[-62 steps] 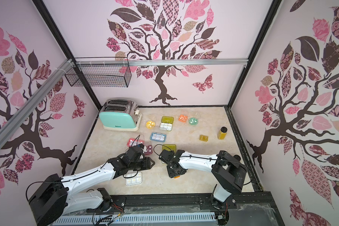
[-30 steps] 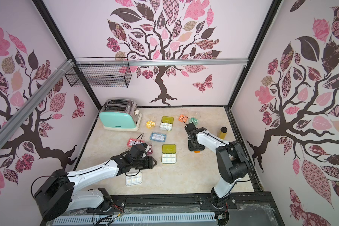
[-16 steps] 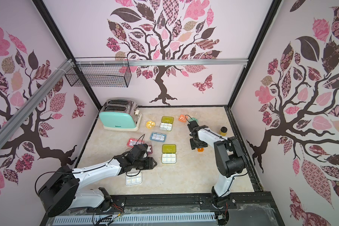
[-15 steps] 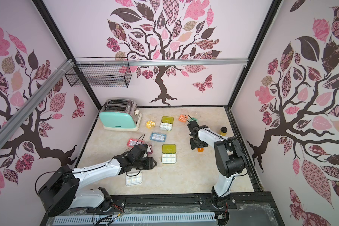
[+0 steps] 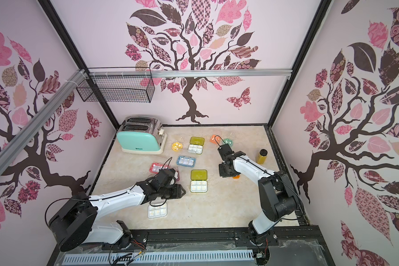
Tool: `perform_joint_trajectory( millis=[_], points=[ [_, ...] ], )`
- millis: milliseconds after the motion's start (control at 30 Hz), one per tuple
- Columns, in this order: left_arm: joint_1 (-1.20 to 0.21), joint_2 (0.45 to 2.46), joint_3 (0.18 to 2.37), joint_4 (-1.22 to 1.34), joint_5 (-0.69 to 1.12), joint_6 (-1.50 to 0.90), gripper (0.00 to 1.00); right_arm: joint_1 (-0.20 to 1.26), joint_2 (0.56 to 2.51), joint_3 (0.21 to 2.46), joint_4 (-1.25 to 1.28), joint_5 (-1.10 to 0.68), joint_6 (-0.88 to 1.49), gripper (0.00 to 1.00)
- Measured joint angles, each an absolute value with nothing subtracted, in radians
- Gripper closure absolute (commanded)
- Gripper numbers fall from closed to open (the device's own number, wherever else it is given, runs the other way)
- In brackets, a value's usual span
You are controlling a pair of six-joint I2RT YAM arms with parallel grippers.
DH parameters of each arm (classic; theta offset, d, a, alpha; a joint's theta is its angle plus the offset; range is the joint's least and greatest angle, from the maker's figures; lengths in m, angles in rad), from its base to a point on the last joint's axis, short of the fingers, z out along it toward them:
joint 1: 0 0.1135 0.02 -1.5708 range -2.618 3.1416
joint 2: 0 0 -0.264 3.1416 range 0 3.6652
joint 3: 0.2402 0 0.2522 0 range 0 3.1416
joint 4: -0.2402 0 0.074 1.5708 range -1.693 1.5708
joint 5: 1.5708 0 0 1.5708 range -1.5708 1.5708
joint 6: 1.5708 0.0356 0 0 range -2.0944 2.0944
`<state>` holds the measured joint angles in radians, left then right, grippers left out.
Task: Close pillboxes
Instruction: Move the pillbox to the center of the board.
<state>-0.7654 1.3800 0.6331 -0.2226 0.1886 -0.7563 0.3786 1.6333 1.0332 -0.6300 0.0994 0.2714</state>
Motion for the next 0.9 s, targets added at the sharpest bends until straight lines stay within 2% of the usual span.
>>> perform_joint_trajectory(
  millis=[367, 533, 667, 900],
  points=[
    [-0.764, 1.327, 0.633, -0.227, 0.165, -0.760, 0.47, 0.290, 1.702, 0.989, -0.593, 0.132, 0.280, 0.71],
    [-0.764, 1.327, 0.633, -0.228, 0.166, -0.760, 0.47, 0.246, 1.752, 1.036, -0.587, 0.185, 0.244, 0.70],
    [-0.764, 1.326, 0.633, -0.235, 0.164, -0.760, 0.46, 0.239, 1.779, 1.111, -0.604, 0.220, 0.212, 0.65],
    [-0.764, 1.314, 0.633, -0.247, 0.160, -0.760, 0.46, 0.236, 1.643, 1.118, -0.635, 0.176, 0.211, 0.57]
  ],
)
